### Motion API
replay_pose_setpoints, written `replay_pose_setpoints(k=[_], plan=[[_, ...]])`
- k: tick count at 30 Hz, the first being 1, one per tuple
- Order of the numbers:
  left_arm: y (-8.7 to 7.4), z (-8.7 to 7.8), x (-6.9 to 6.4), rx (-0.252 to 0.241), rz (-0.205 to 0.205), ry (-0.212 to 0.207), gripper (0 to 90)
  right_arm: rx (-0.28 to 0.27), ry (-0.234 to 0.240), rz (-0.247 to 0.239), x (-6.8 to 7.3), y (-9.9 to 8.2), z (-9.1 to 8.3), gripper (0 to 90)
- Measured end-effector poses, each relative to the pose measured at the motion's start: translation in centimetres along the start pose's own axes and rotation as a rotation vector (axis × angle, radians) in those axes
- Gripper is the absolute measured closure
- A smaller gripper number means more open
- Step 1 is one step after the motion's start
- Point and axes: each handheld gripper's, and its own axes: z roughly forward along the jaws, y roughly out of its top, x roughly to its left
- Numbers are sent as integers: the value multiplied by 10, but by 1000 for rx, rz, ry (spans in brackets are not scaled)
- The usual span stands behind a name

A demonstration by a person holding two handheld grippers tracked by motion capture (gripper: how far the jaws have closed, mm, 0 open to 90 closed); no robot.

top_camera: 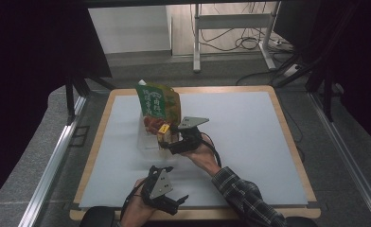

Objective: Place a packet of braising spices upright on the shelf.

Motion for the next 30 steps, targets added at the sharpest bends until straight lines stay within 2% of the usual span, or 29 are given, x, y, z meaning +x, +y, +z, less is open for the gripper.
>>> replay_pose_setpoints(k=[9,19,30], plan=[[0,-1,0,-6,-2,3,0,7,6,3,1,6,-7,172],[0,-1,0,-12,-3,8,0,46,-18,-31,9,13,-14,129],[1,-2,0,-21,-6,12,0,82,-39,-47,11,18,-25,109]])
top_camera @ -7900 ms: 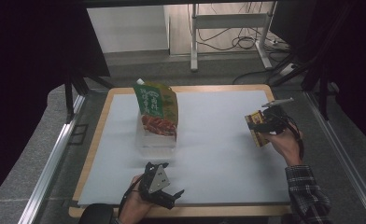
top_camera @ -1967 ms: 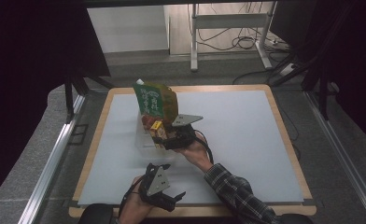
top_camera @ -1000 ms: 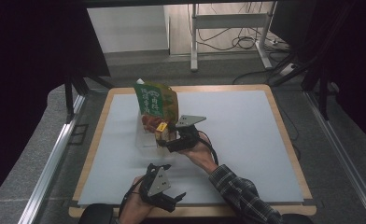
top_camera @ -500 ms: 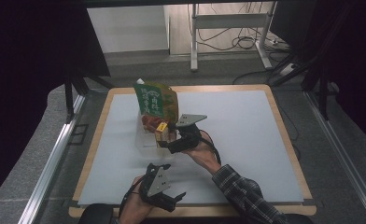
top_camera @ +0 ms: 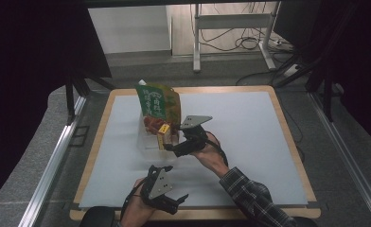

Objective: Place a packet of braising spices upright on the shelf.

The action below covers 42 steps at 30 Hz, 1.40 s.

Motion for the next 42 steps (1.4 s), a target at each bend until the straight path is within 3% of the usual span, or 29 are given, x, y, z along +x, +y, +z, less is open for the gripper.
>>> replay_pose_setpoints(k=[25,38,42], plan=[[0,0,0,4,1,5,0,48,-29,26,-8,-4,-36,54],[-1,1,1,-4,-14,9,0,96,-70,26,-13,-16,-57,29],[-1,1,2,1,-12,9,0,95,-85,49,-16,-23,-67,28]])
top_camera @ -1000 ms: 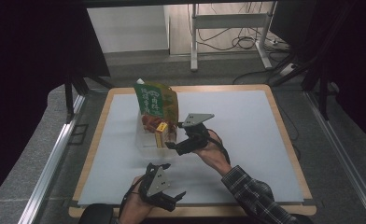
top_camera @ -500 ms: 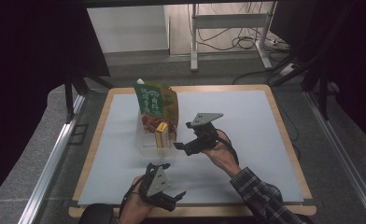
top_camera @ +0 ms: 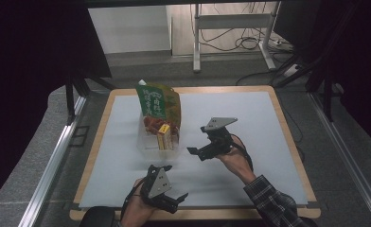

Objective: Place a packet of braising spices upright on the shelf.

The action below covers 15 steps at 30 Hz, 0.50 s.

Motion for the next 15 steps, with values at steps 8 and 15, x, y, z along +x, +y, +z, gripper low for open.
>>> replay_pose_setpoints(k=[8,15], plan=[[0,0,0,1,-1,-2,0,15,-30,22,-10,-9,-13,27],[-1,0,2,5,-9,4,0,34,-54,17,-13,-15,-22,23]])
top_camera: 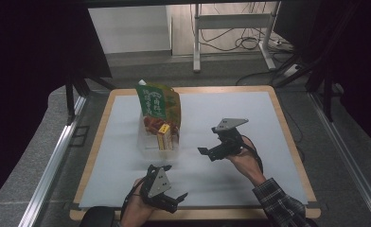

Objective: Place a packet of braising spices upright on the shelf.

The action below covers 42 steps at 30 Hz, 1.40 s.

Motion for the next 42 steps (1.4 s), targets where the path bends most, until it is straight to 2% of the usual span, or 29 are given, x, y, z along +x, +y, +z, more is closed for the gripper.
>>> replay_pose_setpoints(k=[5,16,29,42], plan=[[-1,-1,2,-7,-18,6,0,32,-17,-9,0,-9,-4,17],[-2,-3,6,-11,-41,19,0,54,-37,12,-2,-18,-19,4],[-2,-2,6,-7,-46,22,0,66,-89,11,0,-34,-44,2],[-3,-4,9,-5,-47,30,0,59,-140,53,-4,-57,-71,2]])
